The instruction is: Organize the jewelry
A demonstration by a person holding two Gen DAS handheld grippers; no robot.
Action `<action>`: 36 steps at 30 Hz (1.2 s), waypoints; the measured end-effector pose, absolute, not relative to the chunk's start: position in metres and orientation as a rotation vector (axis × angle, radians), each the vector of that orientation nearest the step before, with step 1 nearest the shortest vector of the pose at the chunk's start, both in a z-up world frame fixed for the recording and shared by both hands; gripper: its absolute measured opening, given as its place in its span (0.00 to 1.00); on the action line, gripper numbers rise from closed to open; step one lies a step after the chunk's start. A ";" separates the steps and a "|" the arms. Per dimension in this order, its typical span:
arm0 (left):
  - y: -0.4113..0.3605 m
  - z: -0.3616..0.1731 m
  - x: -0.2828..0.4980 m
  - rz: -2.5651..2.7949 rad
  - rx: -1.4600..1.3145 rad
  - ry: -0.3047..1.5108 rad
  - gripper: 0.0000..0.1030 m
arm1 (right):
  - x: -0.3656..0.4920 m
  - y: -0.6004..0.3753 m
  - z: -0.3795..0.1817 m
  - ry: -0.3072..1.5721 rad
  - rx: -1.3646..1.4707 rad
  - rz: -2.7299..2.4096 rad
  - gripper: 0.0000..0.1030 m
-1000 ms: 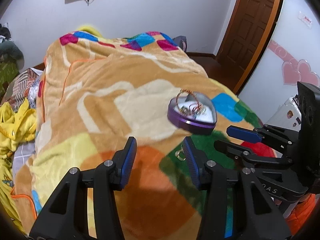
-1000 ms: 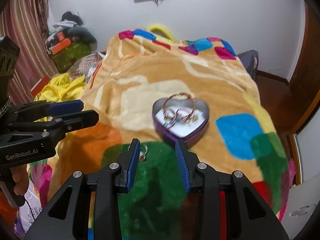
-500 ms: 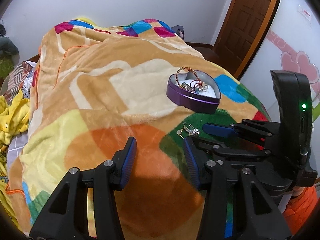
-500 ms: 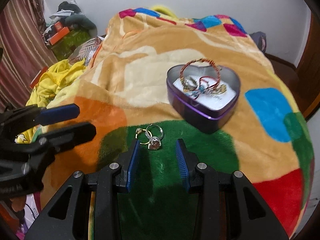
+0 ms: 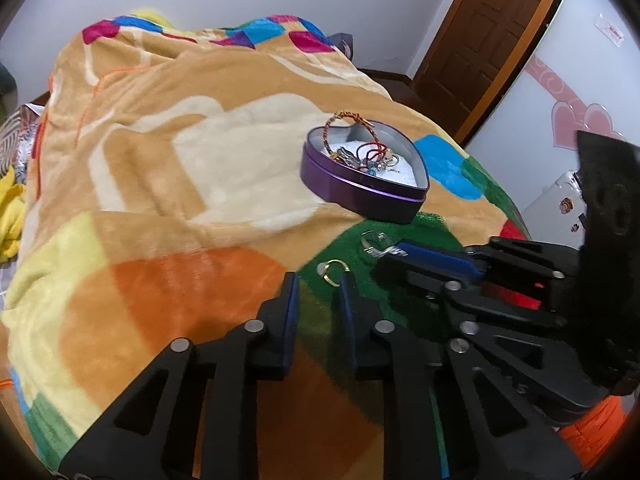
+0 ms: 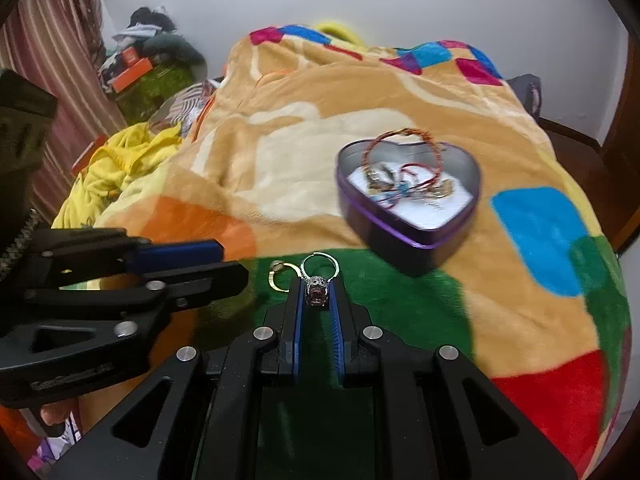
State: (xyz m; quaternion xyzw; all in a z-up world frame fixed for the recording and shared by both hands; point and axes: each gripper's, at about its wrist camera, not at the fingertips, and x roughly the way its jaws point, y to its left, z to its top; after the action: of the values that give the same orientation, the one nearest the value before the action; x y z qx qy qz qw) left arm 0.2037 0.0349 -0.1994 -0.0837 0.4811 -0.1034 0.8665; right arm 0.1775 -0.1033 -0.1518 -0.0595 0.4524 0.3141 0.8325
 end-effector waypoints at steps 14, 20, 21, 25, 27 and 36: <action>0.029 -0.213 0.213 -0.191 -0.200 1.023 0.05 | 0.185 -0.133 -0.141 0.930 -0.070 0.614 0.11; 0.031 -0.203 0.209 -0.186 -0.206 0.999 0.05 | 0.181 -0.141 -0.134 0.908 -0.040 0.605 0.11; 0.030 -0.201 0.208 -0.185 -0.205 0.994 0.05 | 0.181 -0.141 -0.134 0.904 -0.040 0.602 0.11; 0.029 -0.187 0.206 -0.185 -0.194 0.959 0.05 | 0.181 -0.146 -0.126 0.882 -0.029 0.589 0.11; 0.028 -0.179 0.205 -0.186 -0.188 0.939 0.05 | 0.182 -0.149 -0.119 0.864 -0.020 0.585 0.11; 0.020 -0.155 0.201 -0.199 -0.161 0.874 0.05 | 0.182 -0.153 -0.114 0.836 -0.025 0.573 0.11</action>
State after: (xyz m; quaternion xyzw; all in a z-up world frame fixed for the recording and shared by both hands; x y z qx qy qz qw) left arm 0.2010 0.0204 -0.1546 -0.0778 0.4219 -0.0961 0.8982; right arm 0.1824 -0.1533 -0.1137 -0.0120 0.4001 0.2744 0.8743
